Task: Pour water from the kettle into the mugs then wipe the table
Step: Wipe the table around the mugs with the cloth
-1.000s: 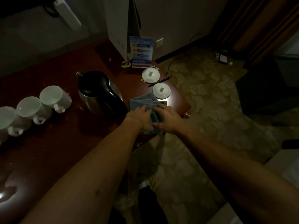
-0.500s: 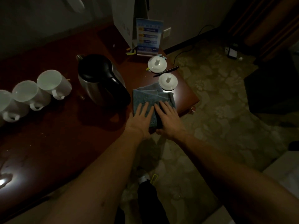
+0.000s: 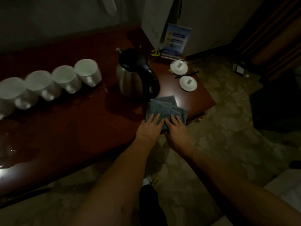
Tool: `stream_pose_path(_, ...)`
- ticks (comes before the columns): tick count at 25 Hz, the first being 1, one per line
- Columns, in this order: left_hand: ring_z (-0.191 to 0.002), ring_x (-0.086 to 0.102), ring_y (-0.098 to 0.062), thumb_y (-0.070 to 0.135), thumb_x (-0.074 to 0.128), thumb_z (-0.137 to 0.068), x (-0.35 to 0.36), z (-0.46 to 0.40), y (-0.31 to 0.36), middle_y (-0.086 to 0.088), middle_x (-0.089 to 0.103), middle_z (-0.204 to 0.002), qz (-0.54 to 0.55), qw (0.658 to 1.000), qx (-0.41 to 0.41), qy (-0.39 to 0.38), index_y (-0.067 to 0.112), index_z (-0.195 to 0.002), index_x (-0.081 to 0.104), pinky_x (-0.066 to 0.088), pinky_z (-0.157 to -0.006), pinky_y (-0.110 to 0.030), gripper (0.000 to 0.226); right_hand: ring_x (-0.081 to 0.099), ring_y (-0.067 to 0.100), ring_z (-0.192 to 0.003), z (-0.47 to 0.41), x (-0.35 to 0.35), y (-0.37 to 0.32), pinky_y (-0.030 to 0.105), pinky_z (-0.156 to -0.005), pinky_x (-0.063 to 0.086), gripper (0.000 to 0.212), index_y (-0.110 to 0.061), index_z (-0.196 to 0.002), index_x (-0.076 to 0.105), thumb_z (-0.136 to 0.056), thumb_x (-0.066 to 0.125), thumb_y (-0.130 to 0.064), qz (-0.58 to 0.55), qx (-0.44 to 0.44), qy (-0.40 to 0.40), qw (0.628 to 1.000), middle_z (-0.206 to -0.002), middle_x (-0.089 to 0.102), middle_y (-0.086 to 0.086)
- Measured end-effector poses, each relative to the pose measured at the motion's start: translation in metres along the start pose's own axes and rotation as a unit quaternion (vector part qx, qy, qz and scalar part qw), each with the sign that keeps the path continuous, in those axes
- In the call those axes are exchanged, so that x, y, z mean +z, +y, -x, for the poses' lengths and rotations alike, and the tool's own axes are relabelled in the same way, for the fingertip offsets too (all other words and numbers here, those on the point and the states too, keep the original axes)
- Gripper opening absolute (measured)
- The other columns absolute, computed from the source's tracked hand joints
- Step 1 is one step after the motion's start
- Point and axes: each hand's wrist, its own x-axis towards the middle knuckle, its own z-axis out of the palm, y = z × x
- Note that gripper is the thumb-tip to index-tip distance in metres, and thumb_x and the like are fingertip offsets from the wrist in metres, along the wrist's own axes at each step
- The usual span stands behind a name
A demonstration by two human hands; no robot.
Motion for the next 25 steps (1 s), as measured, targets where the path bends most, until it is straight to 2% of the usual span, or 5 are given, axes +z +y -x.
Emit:
stream_pose_path(7,-0.154,-0.011,-0.027,0.017,0.047,-0.106,0.034,0.091,-0.072,-0.004,-0.020,-0.166,0.017,1.000,-0.014,-0.017,0.022,-0.160,-0.010,0.016,-0.122,-0.050,0.079,0.011,0.034,-0.155,0.036,0.035,-0.108,0.043,-0.126,0.012,0.064,-0.015,-0.159,0.026,-0.103,0.047,-0.035,-0.005,-0.017,-0.003,1.000,-0.167,0.019,0.016)
stream_pose_path(13,-0.153,-0.017,-0.024,0.030,0.048,-0.105,0.064,0.158,-0.164,0.000,-0.026,-0.165,0.045,0.993,-0.107,-0.019,0.026,-0.159,-0.016,0.008,-0.120,-0.059,0.084,0.003,0.034,-0.156,0.029,0.045,-0.220,0.040,-0.126,0.000,0.062,-0.013,-0.160,0.021,-0.104,0.044,-0.026,-0.010,-0.109,-0.016,0.994,-0.168,0.011,0.018)
stream_pose_path(18,-0.152,-0.019,-0.022,0.048,0.041,-0.102,0.094,0.208,-0.237,0.001,-0.028,-0.164,0.085,0.982,-0.169,-0.008,0.028,-0.158,-0.019,0.003,-0.120,-0.062,0.084,-0.009,0.029,-0.156,0.017,0.061,-0.305,0.045,-0.126,0.000,0.076,-0.017,-0.162,0.013,-0.097,0.044,-0.043,-0.028,-0.160,-0.091,0.983,-0.170,-0.003,0.011)
stream_pose_path(22,-0.153,-0.015,-0.018,0.059,0.032,-0.101,0.105,0.236,-0.260,0.003,-0.019,-0.167,0.149,0.974,-0.169,0.027,0.024,-0.160,-0.011,-0.001,-0.121,-0.059,0.081,0.020,0.033,-0.152,0.008,0.066,-0.336,0.051,-0.122,0.021,0.086,-0.018,-0.156,0.036,-0.083,0.022,-0.061,-0.127,-0.140,-0.022,0.982,-0.164,0.024,0.016)
stream_pose_path(25,-0.153,-0.016,-0.018,0.053,0.028,-0.103,0.107,0.245,-0.263,0.002,-0.014,-0.168,0.153,0.970,-0.181,0.057,0.021,-0.161,-0.005,0.000,-0.122,-0.057,0.074,0.012,0.034,-0.154,0.004,0.078,-0.346,0.056,-0.123,0.014,0.064,-0.027,-0.159,0.027,-0.101,0.028,-0.053,-0.065,-0.135,0.011,0.989,-0.168,0.017,0.010)
